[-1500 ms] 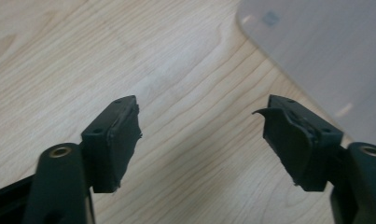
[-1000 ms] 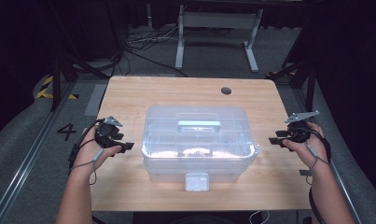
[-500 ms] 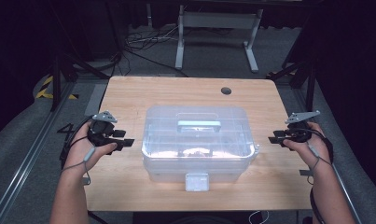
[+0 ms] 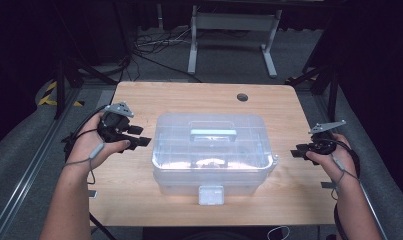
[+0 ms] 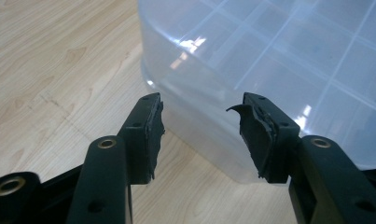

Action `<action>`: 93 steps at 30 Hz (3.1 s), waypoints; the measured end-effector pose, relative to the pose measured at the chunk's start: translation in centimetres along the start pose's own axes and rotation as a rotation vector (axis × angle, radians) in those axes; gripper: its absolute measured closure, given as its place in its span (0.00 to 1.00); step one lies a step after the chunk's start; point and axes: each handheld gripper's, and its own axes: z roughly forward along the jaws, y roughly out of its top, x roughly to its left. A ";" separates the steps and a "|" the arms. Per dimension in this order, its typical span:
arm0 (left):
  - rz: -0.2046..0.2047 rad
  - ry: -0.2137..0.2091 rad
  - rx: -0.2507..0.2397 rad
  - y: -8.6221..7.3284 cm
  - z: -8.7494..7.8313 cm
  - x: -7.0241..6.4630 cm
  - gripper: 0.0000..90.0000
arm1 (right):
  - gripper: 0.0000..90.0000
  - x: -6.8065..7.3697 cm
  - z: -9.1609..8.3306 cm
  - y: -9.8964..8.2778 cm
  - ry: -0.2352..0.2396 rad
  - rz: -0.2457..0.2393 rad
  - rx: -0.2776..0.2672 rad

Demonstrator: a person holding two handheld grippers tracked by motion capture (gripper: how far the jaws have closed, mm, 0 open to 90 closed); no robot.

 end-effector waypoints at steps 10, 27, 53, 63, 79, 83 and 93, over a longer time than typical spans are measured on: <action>0.090 -0.088 -0.065 2.8 0.3 -2.2 0.52 | 0.69 0.1 0.0 -0.1 0.004 0.007 -0.004; 0.184 -0.203 -0.136 6.0 4.3 -4.5 0.53 | 0.70 0.2 -0.3 -0.6 0.013 0.012 -0.007; 0.290 -0.130 -0.098 7.0 6.7 -6.1 0.82 | 0.68 0.5 0.1 -0.1 0.042 0.018 -0.007; 0.287 -0.103 -0.087 7.3 6.6 -6.2 0.84 | 0.68 0.7 -0.6 -0.4 0.031 0.017 -0.016; 0.263 -0.078 -0.028 9.4 6.0 -5.8 0.84 | 0.70 1.6 -2.6 -1.1 0.001 0.011 -0.070; 0.243 -0.079 -0.033 9.7 5.8 -5.5 0.84 | 0.71 1.9 -2.9 -1.0 0.000 -0.002 -0.076; 0.182 -0.078 -0.025 10.8 5.6 -4.8 0.83 | 0.72 2.6 -3.8 -0.9 0.002 -0.016 -0.103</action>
